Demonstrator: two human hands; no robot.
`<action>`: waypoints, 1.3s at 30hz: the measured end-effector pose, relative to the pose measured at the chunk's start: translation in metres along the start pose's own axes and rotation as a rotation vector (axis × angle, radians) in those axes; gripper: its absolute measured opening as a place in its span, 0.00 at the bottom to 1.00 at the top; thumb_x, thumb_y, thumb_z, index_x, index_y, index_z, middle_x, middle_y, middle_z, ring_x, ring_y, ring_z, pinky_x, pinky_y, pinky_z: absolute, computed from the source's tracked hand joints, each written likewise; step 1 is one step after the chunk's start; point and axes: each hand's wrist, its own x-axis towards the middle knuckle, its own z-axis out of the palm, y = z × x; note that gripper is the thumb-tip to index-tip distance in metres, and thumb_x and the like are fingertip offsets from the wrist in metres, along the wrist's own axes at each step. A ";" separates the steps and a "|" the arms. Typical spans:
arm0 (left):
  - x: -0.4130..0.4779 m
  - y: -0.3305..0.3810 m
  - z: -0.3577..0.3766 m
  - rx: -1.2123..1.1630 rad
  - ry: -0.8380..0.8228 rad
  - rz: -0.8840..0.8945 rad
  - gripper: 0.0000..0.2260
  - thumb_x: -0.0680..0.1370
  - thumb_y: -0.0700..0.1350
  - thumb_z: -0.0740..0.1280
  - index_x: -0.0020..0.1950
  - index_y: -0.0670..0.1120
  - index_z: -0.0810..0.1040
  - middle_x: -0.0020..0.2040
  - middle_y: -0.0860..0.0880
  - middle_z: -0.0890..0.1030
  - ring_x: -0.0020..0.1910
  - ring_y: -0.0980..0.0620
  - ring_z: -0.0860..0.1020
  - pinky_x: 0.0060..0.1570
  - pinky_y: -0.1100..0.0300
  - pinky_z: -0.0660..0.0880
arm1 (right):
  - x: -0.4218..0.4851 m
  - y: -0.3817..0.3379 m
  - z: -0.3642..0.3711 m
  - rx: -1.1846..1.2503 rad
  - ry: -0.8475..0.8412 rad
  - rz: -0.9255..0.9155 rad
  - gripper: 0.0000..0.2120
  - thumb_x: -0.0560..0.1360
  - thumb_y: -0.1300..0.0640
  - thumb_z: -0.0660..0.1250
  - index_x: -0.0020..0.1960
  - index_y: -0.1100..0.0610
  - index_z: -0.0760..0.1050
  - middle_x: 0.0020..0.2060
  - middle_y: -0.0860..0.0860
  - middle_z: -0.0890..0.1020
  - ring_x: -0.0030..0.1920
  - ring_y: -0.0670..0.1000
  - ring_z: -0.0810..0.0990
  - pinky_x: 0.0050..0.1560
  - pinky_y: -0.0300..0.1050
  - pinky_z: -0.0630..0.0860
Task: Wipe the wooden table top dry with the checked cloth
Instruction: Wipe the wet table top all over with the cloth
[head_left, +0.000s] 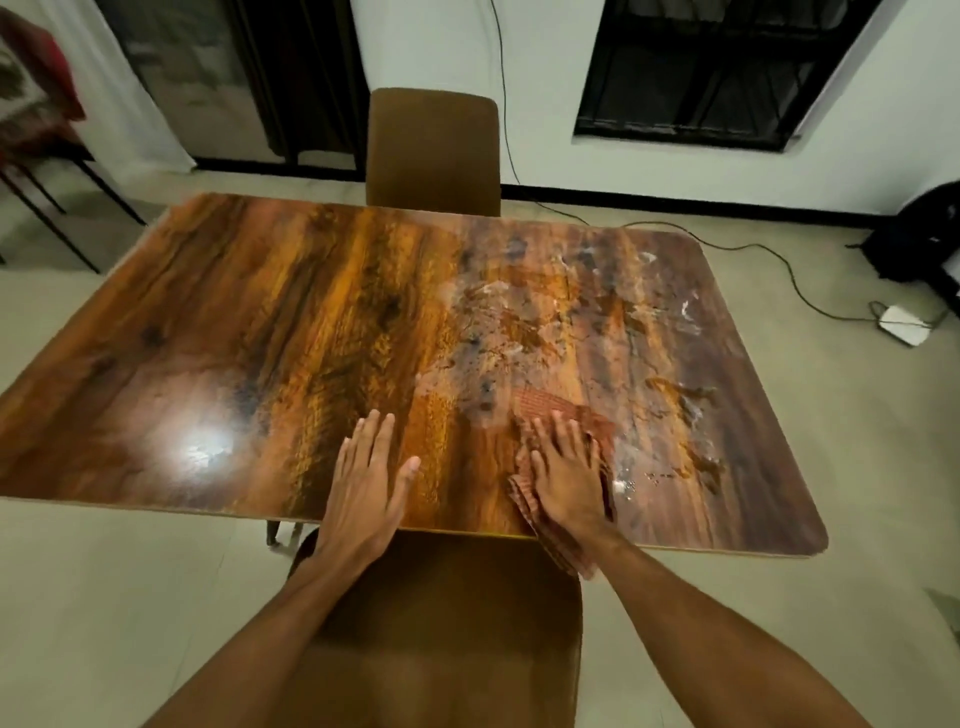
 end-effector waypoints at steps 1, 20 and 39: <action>0.001 -0.003 0.001 -0.006 0.004 -0.007 0.34 0.81 0.66 0.46 0.83 0.50 0.50 0.83 0.50 0.48 0.82 0.55 0.45 0.78 0.57 0.39 | 0.002 -0.006 -0.001 -0.014 0.003 0.034 0.27 0.88 0.45 0.44 0.85 0.46 0.41 0.84 0.52 0.38 0.83 0.57 0.36 0.82 0.64 0.36; 0.086 0.064 0.068 0.075 0.170 -0.396 0.34 0.81 0.68 0.45 0.83 0.53 0.48 0.83 0.50 0.50 0.81 0.56 0.46 0.80 0.53 0.41 | 0.186 -0.041 -0.018 -0.070 -0.147 -0.893 0.26 0.88 0.46 0.50 0.85 0.48 0.54 0.85 0.50 0.50 0.85 0.55 0.46 0.82 0.60 0.40; 0.035 0.126 0.092 -0.012 0.216 -0.442 0.31 0.83 0.63 0.49 0.83 0.48 0.52 0.83 0.47 0.52 0.82 0.51 0.48 0.80 0.50 0.44 | 0.081 0.046 -0.018 -0.143 -0.132 -0.764 0.28 0.86 0.42 0.47 0.84 0.44 0.52 0.85 0.51 0.50 0.84 0.59 0.48 0.81 0.70 0.43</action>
